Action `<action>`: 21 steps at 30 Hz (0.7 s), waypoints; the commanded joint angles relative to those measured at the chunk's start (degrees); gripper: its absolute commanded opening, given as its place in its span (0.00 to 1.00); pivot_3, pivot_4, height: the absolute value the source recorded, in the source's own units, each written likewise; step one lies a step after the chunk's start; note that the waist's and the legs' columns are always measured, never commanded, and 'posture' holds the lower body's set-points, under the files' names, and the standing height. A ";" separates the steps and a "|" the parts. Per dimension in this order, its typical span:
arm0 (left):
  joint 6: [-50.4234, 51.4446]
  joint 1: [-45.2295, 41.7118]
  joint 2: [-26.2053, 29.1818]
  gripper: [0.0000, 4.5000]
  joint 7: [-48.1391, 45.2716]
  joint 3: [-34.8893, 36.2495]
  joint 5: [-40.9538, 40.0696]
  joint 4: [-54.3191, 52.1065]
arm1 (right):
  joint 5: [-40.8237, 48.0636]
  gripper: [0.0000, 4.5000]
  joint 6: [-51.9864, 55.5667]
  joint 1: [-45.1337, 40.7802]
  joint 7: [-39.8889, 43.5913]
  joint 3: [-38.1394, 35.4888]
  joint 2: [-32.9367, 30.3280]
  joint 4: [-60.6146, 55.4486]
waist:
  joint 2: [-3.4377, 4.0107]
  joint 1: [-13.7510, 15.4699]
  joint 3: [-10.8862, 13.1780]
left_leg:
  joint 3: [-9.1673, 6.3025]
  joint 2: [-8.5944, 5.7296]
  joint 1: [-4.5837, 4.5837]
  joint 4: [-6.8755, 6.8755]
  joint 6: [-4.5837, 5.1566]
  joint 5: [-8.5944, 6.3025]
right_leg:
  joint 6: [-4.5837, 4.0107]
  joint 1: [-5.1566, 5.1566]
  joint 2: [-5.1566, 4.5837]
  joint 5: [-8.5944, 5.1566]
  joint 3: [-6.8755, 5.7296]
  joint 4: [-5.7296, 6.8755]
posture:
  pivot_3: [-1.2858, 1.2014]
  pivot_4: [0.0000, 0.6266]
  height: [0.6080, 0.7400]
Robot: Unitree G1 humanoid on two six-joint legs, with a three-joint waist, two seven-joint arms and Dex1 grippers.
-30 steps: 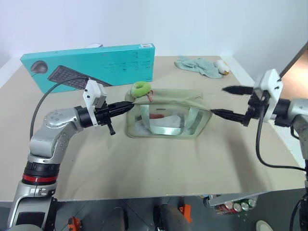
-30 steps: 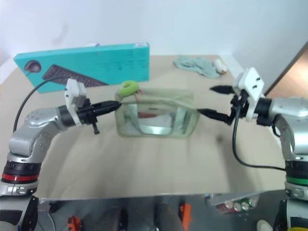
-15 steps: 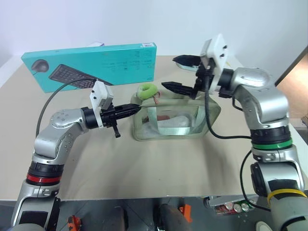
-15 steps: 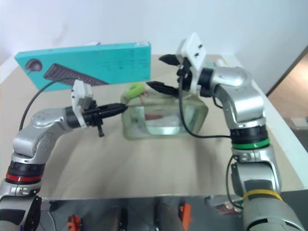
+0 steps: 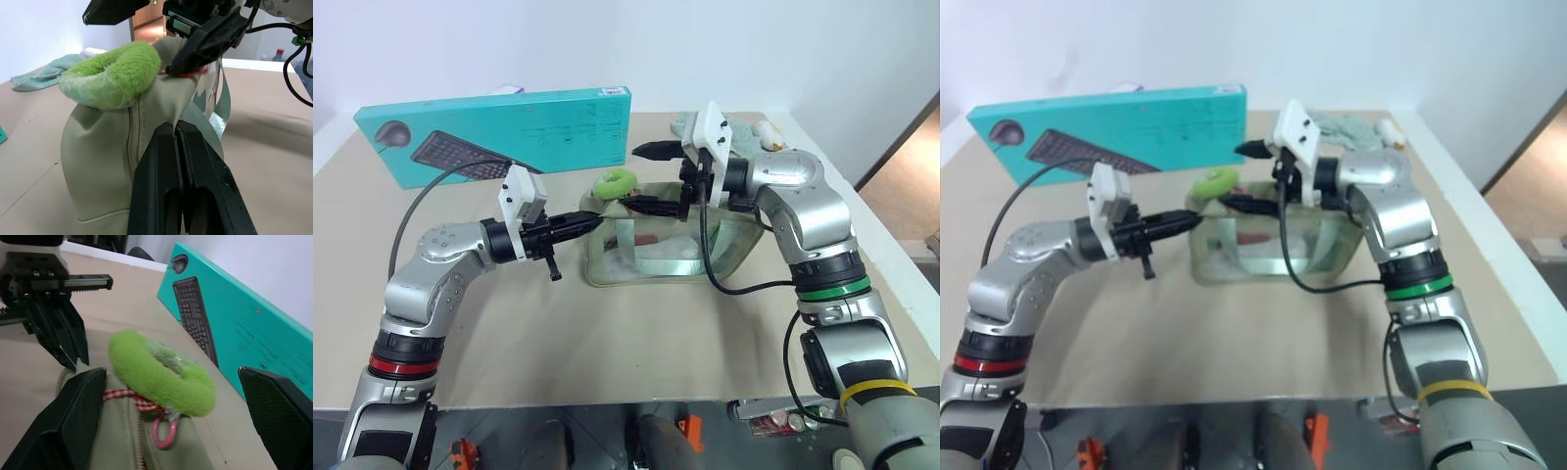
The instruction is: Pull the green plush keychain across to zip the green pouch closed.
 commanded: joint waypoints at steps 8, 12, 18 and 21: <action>-0.06 -0.15 -0.26 0.00 0.62 0.25 -0.59 -2.31 | -1.04 0.99 -1.90 -2.51 0.70 0.20 2.33 0.67 | 0.00 0.00 0.00 | -0.01 0.01 0.00 0.00 -0.01 0.01 | 0.00 0.00 -0.02 0.00 0.02 0.00 | 0.52 0.24 1.00; -0.12 0.10 -0.35 0.00 0.81 0.15 -0.61 -2.52 | -1.05 0.99 -1.34 -2.63 0.53 -0.23 2.31 2.18 | 0.00 0.01 0.00 | 0.00 0.01 -0.01 0.00 -0.01 0.01 | 0.00 0.01 -0.05 0.00 0.02 0.00 | 0.52 0.24 1.00; -0.09 0.41 -0.29 0.00 1.12 0.02 -0.69 -2.82 | -0.20 0.99 0.63 -2.78 -0.05 -0.93 2.51 2.88 | 0.00 0.00 0.00 | 0.00 0.01 0.00 0.00 -0.01 0.01 | 0.00 0.01 -0.03 0.00 0.00 0.00 | 0.52 0.24 1.00; -0.20 0.43 -0.26 0.00 1.08 0.01 -0.60 -2.64 | 0.39 0.99 1.61 -2.91 -0.26 -1.19 2.63 2.99 | 0.00 0.00 0.00 | 0.00 0.00 0.01 0.00 -0.01 0.01 | 0.00 0.00 -0.03 0.00 0.01 0.00 | 0.52 0.24 1.00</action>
